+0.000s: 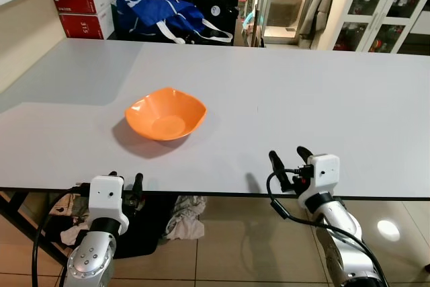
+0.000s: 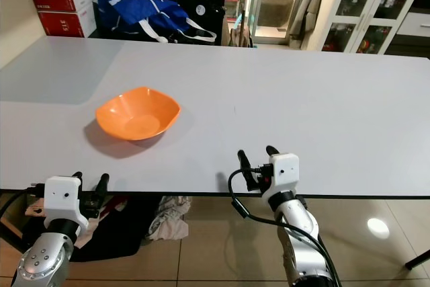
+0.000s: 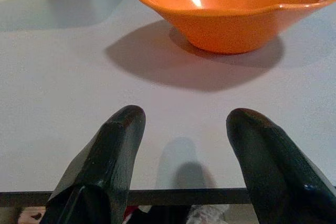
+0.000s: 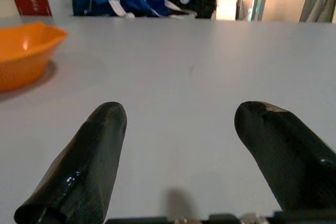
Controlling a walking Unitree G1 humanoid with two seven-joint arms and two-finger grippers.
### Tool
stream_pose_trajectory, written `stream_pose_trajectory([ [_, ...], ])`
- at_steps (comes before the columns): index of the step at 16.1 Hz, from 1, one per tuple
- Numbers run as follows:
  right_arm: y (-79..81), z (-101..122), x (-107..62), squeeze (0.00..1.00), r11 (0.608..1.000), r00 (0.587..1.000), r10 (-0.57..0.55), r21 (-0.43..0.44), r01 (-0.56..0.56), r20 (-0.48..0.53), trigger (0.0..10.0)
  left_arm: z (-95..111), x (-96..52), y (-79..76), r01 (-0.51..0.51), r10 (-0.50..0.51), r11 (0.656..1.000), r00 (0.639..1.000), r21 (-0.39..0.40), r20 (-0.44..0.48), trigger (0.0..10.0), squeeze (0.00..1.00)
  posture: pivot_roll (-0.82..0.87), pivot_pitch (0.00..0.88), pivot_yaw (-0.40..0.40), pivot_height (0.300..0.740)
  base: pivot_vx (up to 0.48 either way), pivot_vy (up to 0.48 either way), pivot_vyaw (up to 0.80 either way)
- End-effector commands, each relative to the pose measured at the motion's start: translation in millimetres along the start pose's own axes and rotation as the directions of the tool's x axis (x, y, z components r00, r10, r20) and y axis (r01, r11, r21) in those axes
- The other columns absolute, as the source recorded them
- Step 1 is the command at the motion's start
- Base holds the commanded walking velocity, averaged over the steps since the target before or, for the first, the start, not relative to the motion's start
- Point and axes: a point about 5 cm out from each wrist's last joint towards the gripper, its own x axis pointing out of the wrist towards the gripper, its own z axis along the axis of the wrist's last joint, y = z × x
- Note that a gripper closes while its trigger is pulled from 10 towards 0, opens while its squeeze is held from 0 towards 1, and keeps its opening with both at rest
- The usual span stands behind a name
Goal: Setting the table
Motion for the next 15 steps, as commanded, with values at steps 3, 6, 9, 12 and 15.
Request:
stream_pose_trajectory([
  [3,-1.3,-4.5,-2.4,0.00,1.000,1.000,-0.013,-0.006,0.013,-0.014,10.0,9.6,8.0,-5.5,0.028,-0.026,0.999,0.999,-0.047,0.030,10.0,0.00,-0.01,0.000,-0.020,0.736,0.000,0.089,0.00],
  [6,3.9,-5.2,-2.3,0.00,1.000,1.000,0.005,-0.009,-0.005,-0.023,10.0,12.7,11.8,-5.7,0.011,-0.008,0.998,0.999,-0.061,0.042,10.0,0.00,0.00,0.000,-0.026,0.736,0.000,0.474,0.00],
  [9,6.0,-5.1,-1.7,0.00,1.000,1.000,0.010,-0.014,-0.010,-0.028,10.0,11.5,11.2,-6.0,-0.006,0.009,0.997,0.999,-0.073,0.034,10.0,0.00,0.00,0.000,-0.034,0.736,0.000,0.471,0.00],
  [12,8.1,-2.0,-0.2,0.00,0.999,0.999,0.030,-0.030,-0.030,-0.028,10.0,12.2,14.2,-5.6,-0.026,0.029,0.993,0.999,-0.112,0.026,10.0,0.00,0.00,0.000,-0.040,0.736,0.000,0.475,0.00],
  [15,11.4,0.9,1.2,0.00,0.999,0.999,0.038,-0.034,-0.039,-0.025,10.0,12.3,18.4,0.2,-0.031,0.033,0.993,0.999,-0.118,0.020,10.0,0.00,0.00,0.000,-0.041,0.736,0.000,0.480,0.00],
])
